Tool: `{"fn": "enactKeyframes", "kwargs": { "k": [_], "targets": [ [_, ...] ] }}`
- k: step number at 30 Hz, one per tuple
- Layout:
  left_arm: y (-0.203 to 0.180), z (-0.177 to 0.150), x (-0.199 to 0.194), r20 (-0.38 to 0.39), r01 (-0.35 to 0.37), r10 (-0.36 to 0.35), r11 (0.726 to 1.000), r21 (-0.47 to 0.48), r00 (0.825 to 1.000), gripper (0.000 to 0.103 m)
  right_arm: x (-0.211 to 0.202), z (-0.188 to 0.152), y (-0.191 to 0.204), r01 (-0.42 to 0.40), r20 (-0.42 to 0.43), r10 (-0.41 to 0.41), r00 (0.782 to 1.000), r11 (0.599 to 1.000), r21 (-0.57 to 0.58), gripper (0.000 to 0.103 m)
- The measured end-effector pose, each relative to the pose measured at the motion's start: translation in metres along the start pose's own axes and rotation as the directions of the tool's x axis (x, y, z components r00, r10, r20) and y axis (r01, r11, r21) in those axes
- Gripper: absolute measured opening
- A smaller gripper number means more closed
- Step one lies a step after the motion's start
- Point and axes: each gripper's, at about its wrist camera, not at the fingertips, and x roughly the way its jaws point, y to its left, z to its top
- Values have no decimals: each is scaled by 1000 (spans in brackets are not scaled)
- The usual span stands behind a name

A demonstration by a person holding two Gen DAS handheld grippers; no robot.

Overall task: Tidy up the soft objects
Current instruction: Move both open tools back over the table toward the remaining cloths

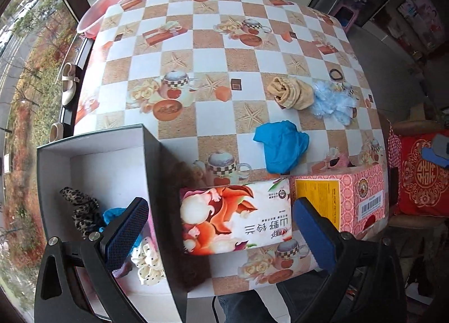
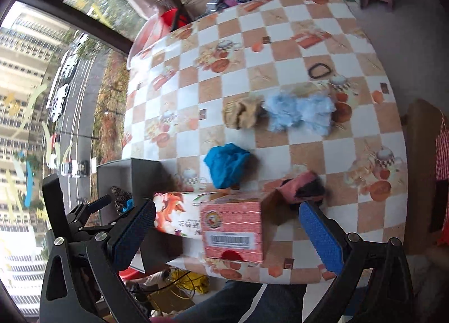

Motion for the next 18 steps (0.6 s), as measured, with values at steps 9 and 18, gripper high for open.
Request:
{"fn": "enactKeyframes", "kwargs": {
  "k": [9,18],
  "targets": [
    [-32,51,65,-148,24,-21,1000,19,989,103,37,-13,-112,21,-100,5,995,965,261,103],
    [-76,72,129,-273,8,29,991,135,962,103,85,-19,-156,27,-197,50,979,928,372,103]
  ]
}}
